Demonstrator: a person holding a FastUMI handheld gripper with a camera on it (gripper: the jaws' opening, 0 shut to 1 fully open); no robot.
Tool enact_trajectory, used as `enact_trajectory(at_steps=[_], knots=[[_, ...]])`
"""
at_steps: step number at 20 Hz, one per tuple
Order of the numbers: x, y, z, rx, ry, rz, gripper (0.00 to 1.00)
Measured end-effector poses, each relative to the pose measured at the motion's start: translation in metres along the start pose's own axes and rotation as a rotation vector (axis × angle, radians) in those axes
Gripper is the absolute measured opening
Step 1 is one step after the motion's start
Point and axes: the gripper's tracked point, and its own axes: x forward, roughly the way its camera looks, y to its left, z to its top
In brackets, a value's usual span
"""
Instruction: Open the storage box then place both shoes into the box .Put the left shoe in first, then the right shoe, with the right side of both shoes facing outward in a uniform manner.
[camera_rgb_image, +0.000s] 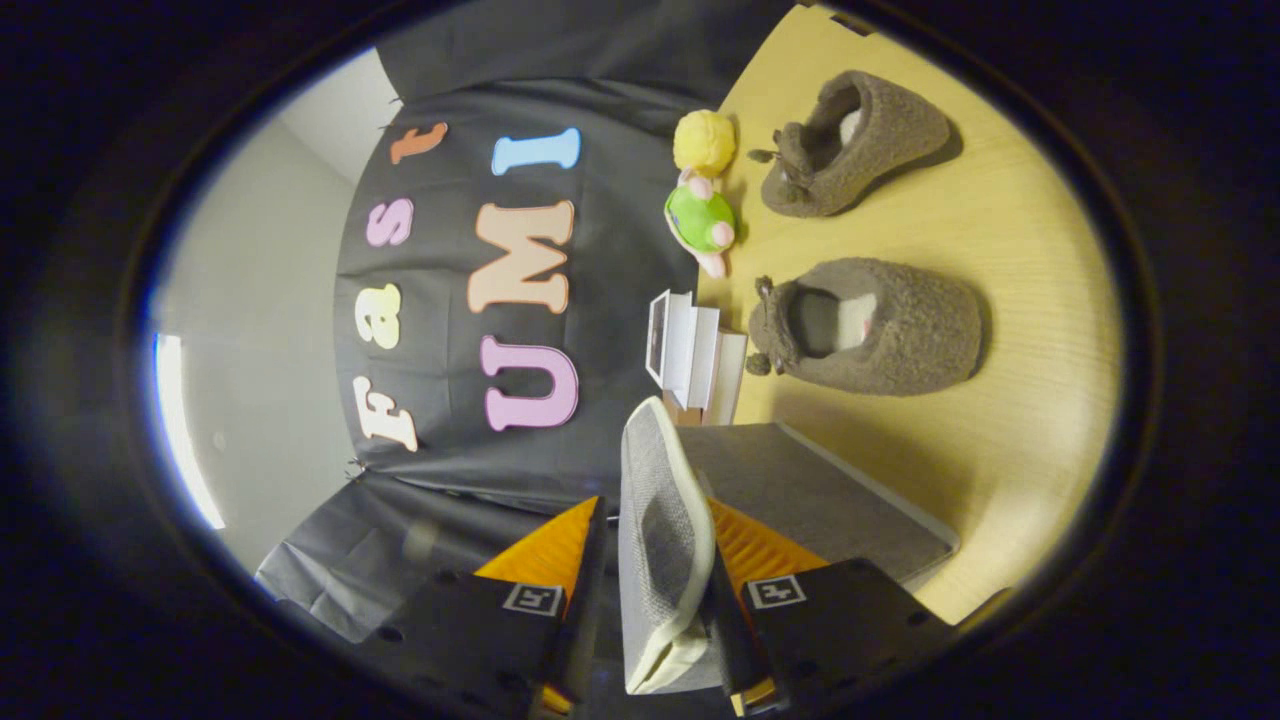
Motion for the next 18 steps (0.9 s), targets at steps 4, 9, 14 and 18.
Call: enact_trajectory(at_steps=[4,9,14,18], knots=[[0.0,0.025,0.001,-0.079,0.009,0.052,0.1],[0.001,0.085,-0.012,-0.231,0.079,0.103,0.1],[0.002,0.136,-0.041,-0.313,0.122,0.141,0.11],[0.003,0.166,-0.072,-0.358,0.134,0.166,0.13]])
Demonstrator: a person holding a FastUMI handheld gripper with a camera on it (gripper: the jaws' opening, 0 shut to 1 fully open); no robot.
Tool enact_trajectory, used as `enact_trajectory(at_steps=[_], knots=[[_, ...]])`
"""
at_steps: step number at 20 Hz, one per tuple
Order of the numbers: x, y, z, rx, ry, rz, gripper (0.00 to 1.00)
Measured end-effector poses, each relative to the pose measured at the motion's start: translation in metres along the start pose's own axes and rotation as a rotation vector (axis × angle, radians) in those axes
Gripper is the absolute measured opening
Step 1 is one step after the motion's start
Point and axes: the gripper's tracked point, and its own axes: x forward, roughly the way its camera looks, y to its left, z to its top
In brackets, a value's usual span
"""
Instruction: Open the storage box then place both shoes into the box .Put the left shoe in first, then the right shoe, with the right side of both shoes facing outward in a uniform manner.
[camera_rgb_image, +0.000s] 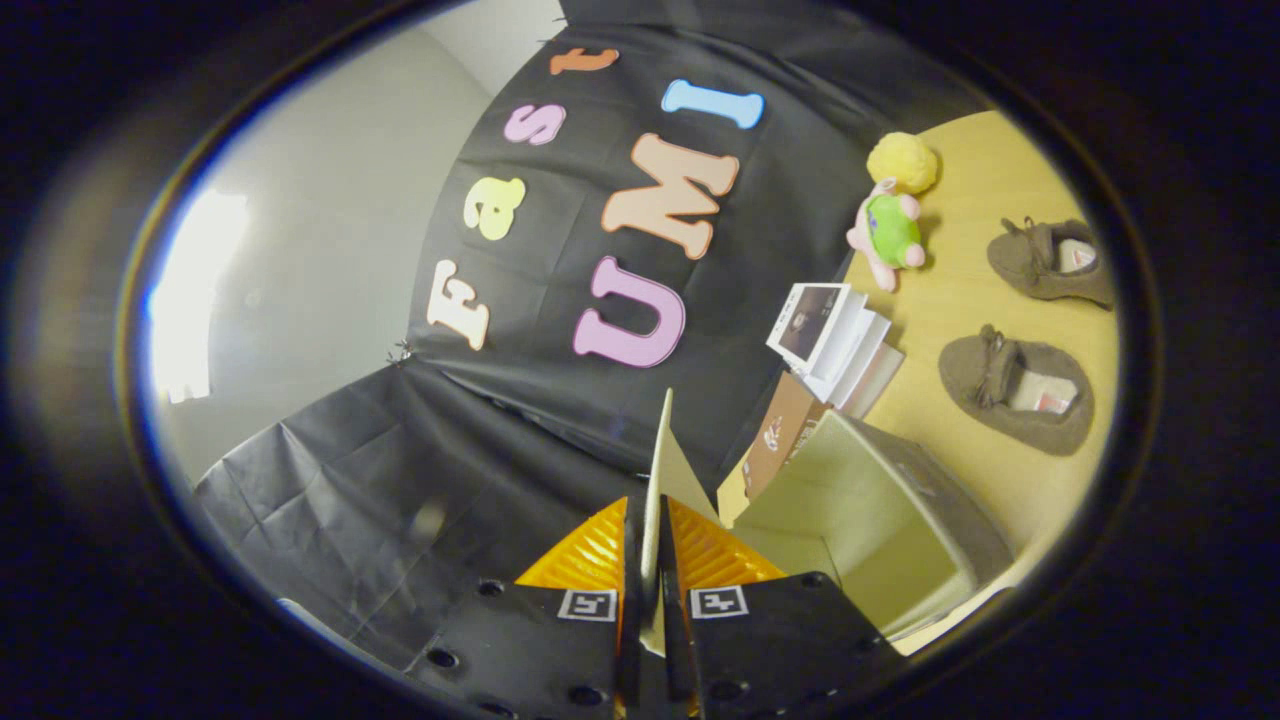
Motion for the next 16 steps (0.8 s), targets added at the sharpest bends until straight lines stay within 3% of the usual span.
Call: enact_trajectory(at_steps=[7,11,16], knots=[[0.021,0.067,-0.097,-0.037,0.05,0.075,0.17],[0.035,0.075,-0.176,-0.063,0.11,0.086,0.17],[0.047,0.062,-0.257,-0.158,0.208,0.037,0.17]])
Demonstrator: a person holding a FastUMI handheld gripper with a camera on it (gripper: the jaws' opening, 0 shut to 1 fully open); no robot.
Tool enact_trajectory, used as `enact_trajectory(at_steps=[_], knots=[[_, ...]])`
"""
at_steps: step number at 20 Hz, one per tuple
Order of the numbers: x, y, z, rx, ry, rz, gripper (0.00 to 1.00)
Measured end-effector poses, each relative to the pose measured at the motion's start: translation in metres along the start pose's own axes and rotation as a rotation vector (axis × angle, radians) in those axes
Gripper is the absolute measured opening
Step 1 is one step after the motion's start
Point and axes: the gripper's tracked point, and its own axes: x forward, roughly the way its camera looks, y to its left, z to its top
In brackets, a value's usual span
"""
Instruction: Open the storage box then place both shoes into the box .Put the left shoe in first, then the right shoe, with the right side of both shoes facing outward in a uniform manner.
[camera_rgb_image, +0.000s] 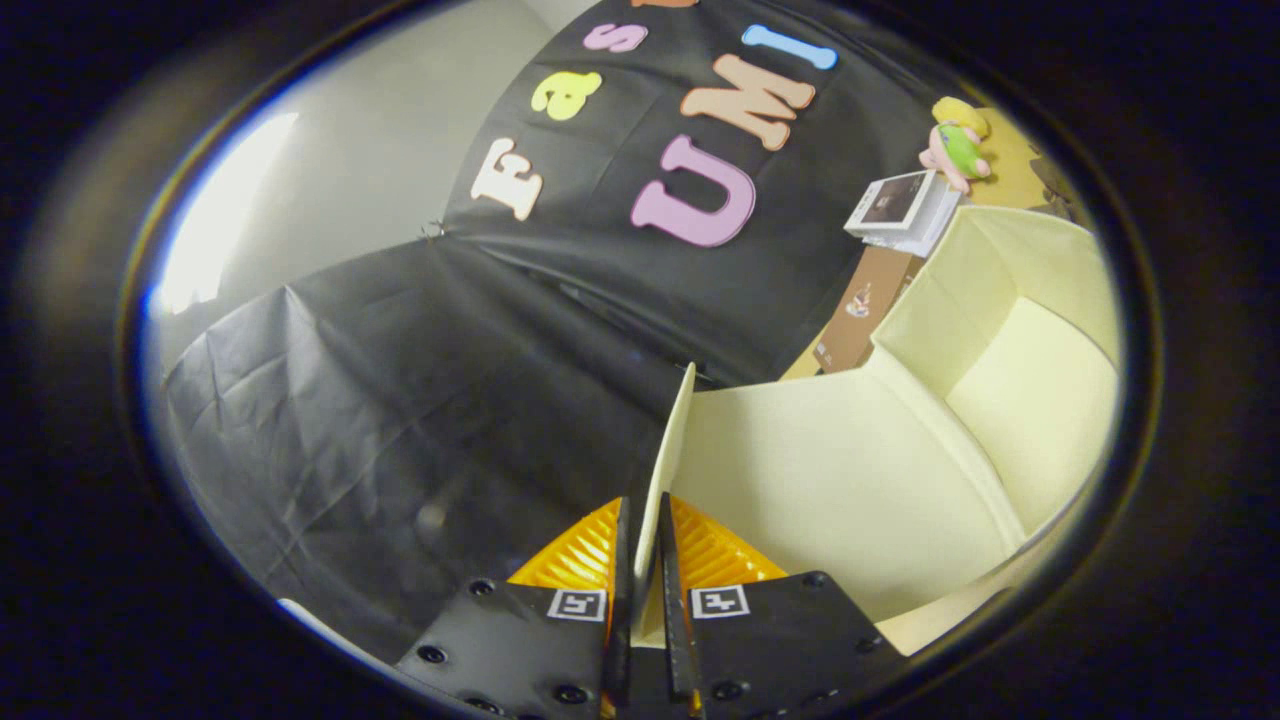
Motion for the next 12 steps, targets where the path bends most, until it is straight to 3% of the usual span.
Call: enact_trajectory(at_steps=[6,12], knots=[[0.018,-0.023,-0.047,-0.121,0.068,-0.041,0.17],[0.02,-0.062,-0.067,-0.296,0.214,-0.114,0.73]])
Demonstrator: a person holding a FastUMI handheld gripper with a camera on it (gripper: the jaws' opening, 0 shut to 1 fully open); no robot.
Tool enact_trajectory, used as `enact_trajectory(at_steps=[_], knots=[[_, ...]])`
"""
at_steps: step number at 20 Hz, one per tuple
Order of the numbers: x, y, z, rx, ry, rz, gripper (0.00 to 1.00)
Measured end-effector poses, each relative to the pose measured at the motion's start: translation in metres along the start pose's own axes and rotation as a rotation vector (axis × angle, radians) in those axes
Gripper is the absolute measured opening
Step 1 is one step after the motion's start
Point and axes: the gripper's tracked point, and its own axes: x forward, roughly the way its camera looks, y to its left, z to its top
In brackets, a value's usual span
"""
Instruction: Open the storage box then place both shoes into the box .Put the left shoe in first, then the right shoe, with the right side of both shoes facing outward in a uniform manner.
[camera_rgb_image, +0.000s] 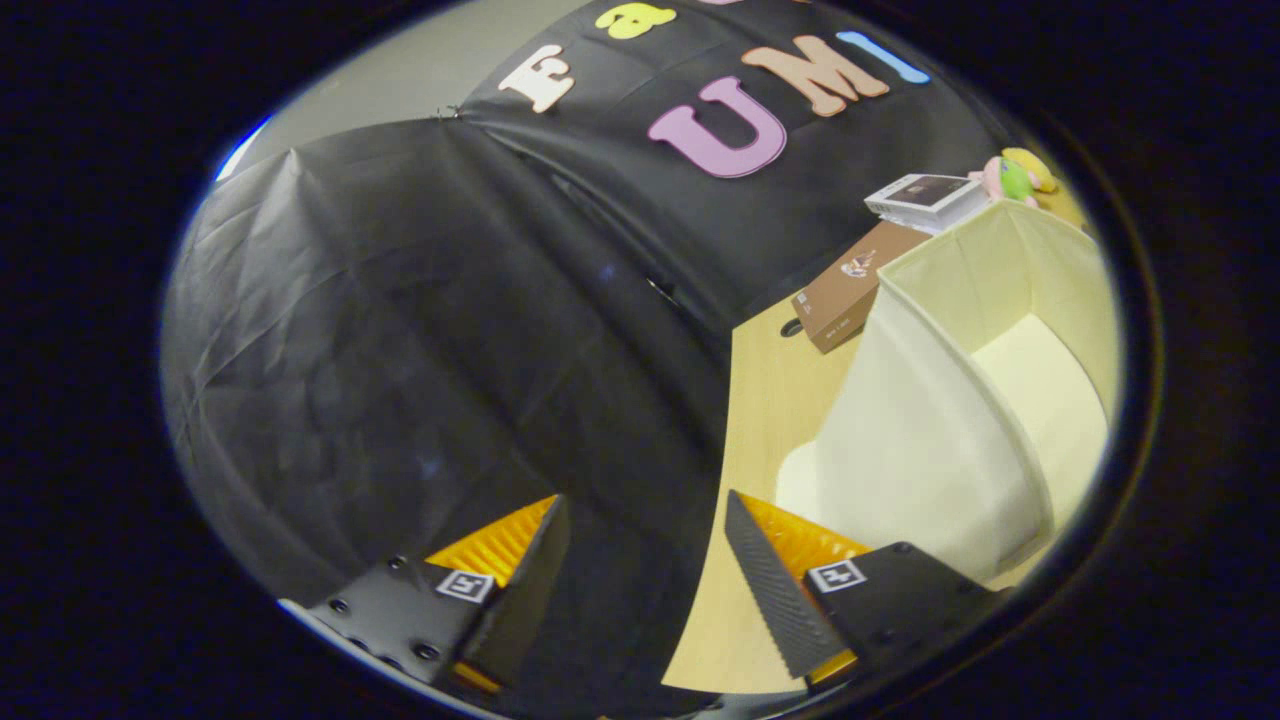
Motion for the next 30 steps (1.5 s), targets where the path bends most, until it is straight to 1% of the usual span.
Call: enact_trajectory(at_steps=[3,6,8,12,15,19,22,24,26,27,30], knots=[[-0.03,-0.024,0.024,-0.1,0.041,-0.04,1.0],[-0.064,-0.062,0.075,-0.236,0.025,-0.112,1.0],[-0.088,-0.101,0.119,-0.328,-0.005,-0.18,1.0],[-0.131,-0.186,0.199,-0.424,-0.062,-0.355,1.0],[-0.158,-0.243,0.238,-0.503,-0.042,-0.497,1.0],[-0.18,-0.312,0.252,-0.537,0.073,-0.68,1.0],[-0.183,-0.359,0.25,-0.521,0.191,-0.784,0.93],[-0.184,-0.385,0.238,-0.468,0.273,-0.824,0.87],[-0.186,-0.409,0.226,-0.422,0.348,-0.855,0.87],[-0.189,-0.418,0.219,-0.409,0.388,-0.874,0.87],[-0.191,-0.448,0.198,-0.403,0.513,-0.901,0.82]])
